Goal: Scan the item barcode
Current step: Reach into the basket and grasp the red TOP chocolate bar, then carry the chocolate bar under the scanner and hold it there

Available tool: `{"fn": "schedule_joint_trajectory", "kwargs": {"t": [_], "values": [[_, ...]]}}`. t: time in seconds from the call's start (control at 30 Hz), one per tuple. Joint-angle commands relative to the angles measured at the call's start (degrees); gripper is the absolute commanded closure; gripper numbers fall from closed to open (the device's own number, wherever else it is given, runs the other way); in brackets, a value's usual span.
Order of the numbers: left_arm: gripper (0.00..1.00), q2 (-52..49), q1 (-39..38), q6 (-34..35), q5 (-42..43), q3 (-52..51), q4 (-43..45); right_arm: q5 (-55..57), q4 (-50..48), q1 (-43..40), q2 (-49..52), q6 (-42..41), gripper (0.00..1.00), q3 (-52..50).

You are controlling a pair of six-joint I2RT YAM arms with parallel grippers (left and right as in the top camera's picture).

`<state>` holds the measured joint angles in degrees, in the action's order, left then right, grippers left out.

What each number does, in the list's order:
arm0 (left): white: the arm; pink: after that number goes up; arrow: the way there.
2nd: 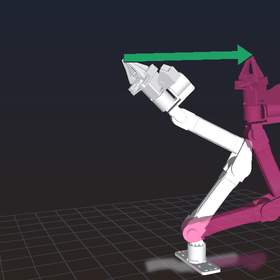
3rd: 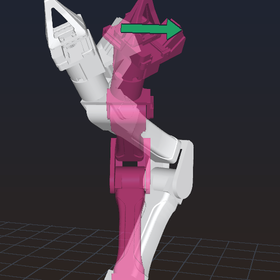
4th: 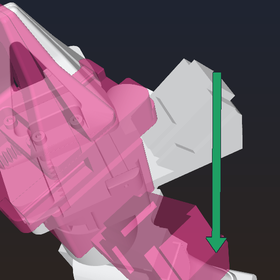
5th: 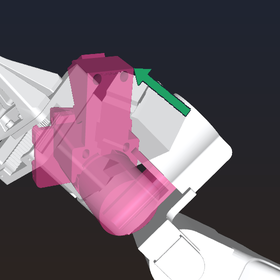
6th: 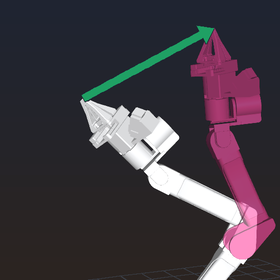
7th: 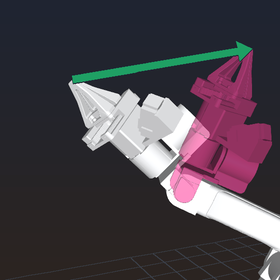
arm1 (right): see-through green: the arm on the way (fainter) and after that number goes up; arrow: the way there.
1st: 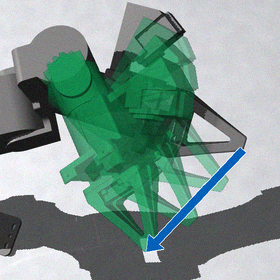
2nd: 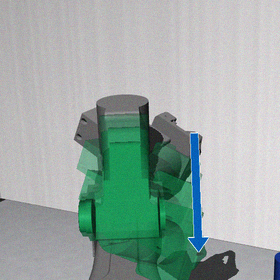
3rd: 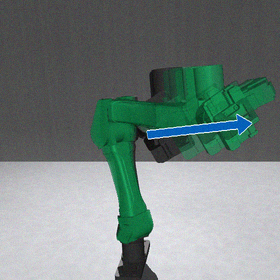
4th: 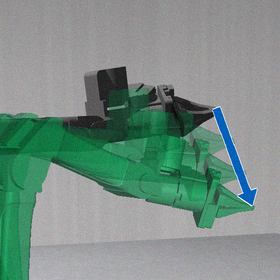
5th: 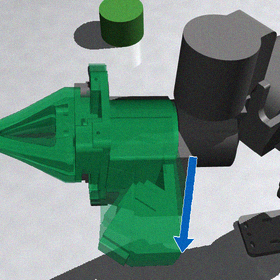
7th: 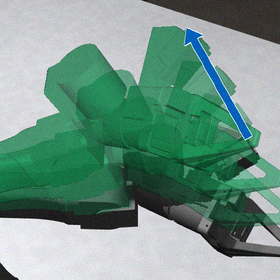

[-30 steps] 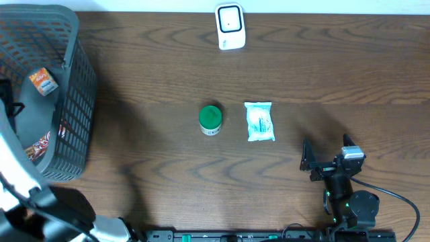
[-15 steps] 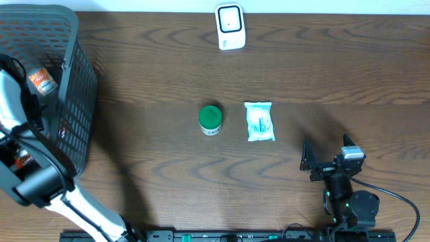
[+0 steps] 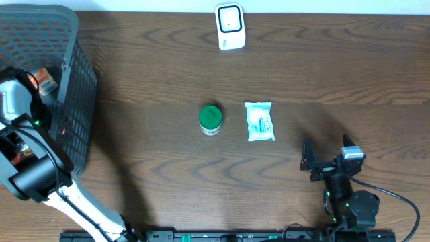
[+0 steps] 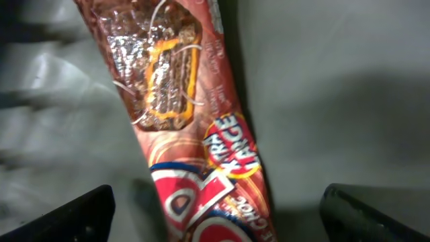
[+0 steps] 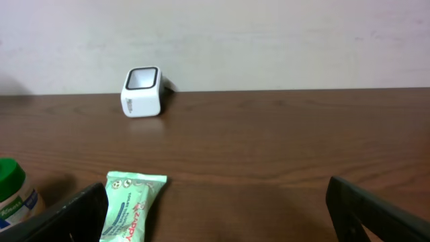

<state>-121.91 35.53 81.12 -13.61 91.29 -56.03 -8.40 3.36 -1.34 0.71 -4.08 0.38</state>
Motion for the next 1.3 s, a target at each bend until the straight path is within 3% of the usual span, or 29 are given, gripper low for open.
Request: {"fn": "schedule_joint_trajectory", "kwargs": {"t": [0.0,0.03,0.1,0.13,0.43,0.7,0.83,0.97,1.1,1.27], "values": [[0.27,-2.75,0.74,0.20,2.51,-6.25,1.81,-0.50,0.15,0.63,-0.22,-0.57,0.01,-0.07],[0.37,-2.75,0.74,0.17,2.49,-7.50,2.95,-0.52,0.15,0.63,-0.22,-0.57,0.01,-0.07],[0.69,-2.75,0.74,-0.42,2.54,-9.92,4.85,-0.50,0.15,0.63,-0.22,-0.57,0.01,-0.07],[0.91,-2.75,0.72,-1.36,2.51,-10.86,5.33,-0.50,0.15,0.63,-0.22,-0.57,0.01,-0.07],[0.93,2.34,1.05,-14.97,2.64,-7.56,3.72,-0.52,0.15,0.63,-0.22,-0.57,0.01,-0.07],[0.93,20.92,1.05,-23.65,2.67,1.60,0.90,-0.50,0.15,0.63,-0.22,-0.57,0.01,-0.07],[0.93,32.13,1.03,-23.91,2.73,3.85,0.79,-0.50,0.15,0.63,-0.22,-0.57,0.01,-0.07],[0.93,41.72,0.72,-26.29,8.33,3.98,0.81,-0.50,0.15,0.63,-0.22,-0.57,0.01,-0.07],[0.93,47.58,-5.79,-35.89,22.88,3.98,-0.61,-0.52,0.15,0.63,-0.22,-0.57,0.01,-0.07],[0.93,46.49,-22.95,-42.12,29.20,2.97,-4.15,-0.50,0.15,0.63,-0.22,-0.57,0.01,-0.07]]}}
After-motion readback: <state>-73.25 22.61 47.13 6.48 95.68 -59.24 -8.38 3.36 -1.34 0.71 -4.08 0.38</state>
